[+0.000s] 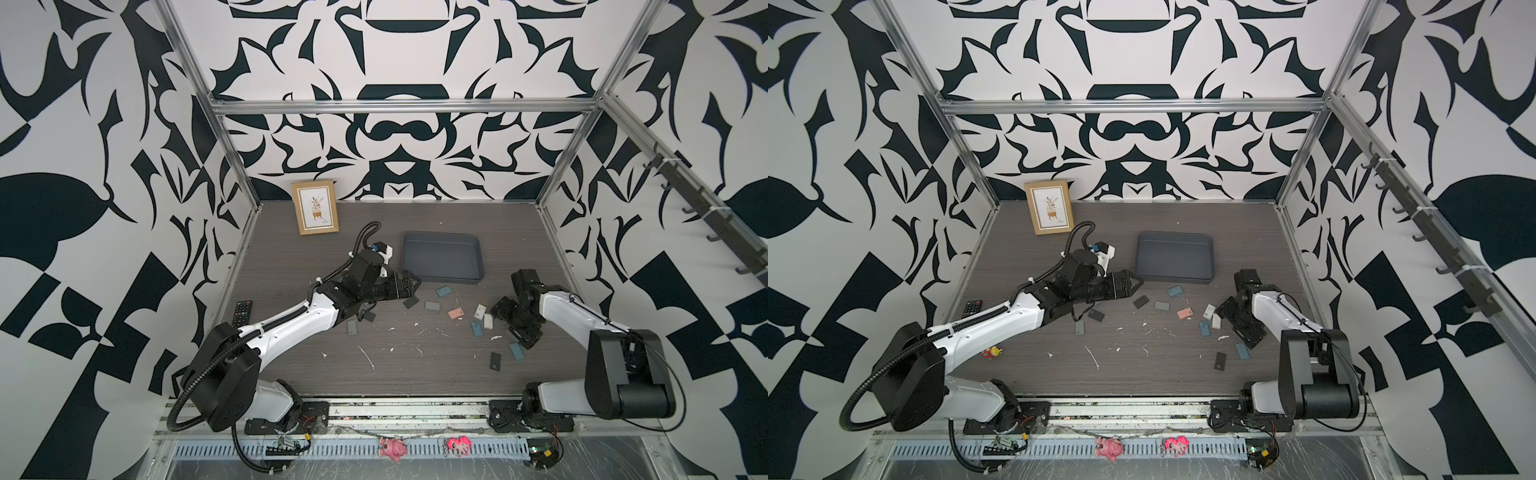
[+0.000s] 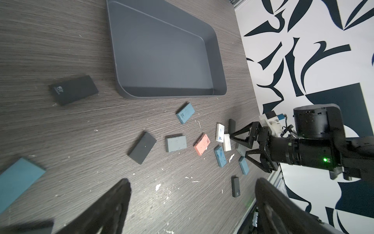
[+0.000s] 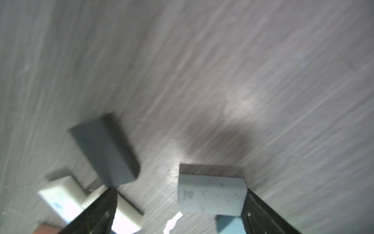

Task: Put the eraser in the storage box
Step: Move the eraser to the center of the board.

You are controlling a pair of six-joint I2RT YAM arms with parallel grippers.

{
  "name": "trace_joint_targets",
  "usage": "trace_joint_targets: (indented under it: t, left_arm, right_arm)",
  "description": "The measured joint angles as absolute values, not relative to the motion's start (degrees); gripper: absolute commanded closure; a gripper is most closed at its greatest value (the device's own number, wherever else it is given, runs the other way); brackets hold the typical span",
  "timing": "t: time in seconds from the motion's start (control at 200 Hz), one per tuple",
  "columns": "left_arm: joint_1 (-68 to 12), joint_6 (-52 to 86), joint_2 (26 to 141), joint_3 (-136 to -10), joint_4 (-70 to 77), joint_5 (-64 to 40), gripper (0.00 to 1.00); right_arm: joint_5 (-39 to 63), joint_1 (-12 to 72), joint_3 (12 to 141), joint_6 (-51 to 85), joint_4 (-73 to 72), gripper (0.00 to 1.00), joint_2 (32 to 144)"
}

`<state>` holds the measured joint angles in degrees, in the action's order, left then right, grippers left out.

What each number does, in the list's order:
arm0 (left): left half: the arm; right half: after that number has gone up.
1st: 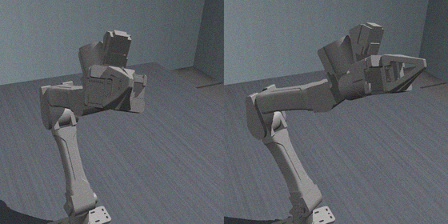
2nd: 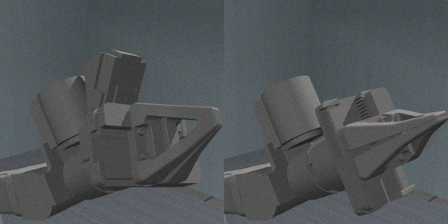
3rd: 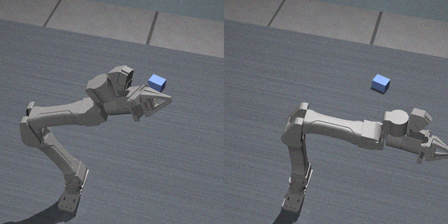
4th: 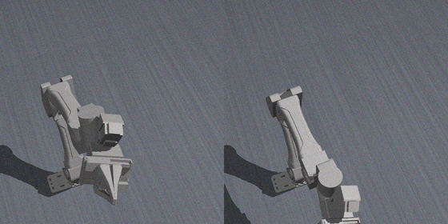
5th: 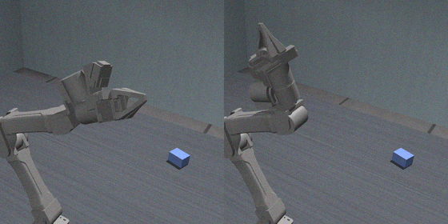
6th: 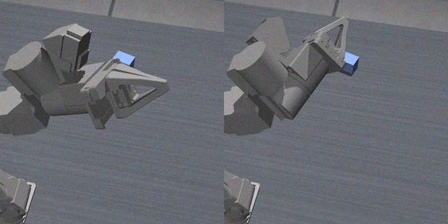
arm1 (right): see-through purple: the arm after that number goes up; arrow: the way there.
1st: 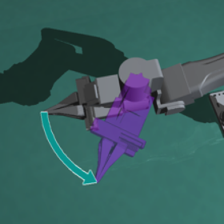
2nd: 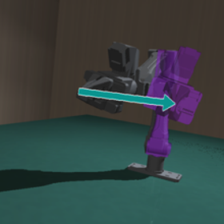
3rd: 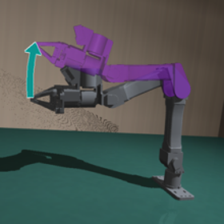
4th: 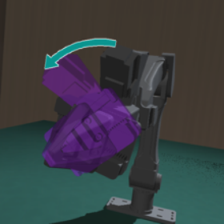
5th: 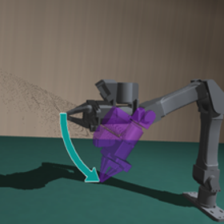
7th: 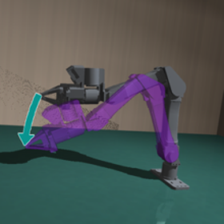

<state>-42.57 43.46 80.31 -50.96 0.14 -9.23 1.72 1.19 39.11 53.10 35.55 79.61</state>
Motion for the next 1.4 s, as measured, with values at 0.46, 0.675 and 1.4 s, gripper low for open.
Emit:
trace_joint_targets:
  t: [0.46, 0.675, 1.4]
  left_arm:
    - [-42.6, 43.5, 80.3, -51.0, 0.1, -9.2, 0.01]
    - [-43.0, 43.5, 80.3, -51.0, 0.1, -8.9, 0.01]
    - [-46.1, 43.5, 80.9, -52.1, -2.0, -6.9, 0.01]
  right_arm:
    - [4.3, 12.2, 44.8, 57.4, 27.8, 0.05, 85.9]
    - [5.7, 13.4, 47.4, 58.2, 24.9, 0.05, 88.8]
    - [4.2, 13.3, 53.2, 41.6, 30.0, 0.05, 92.8]
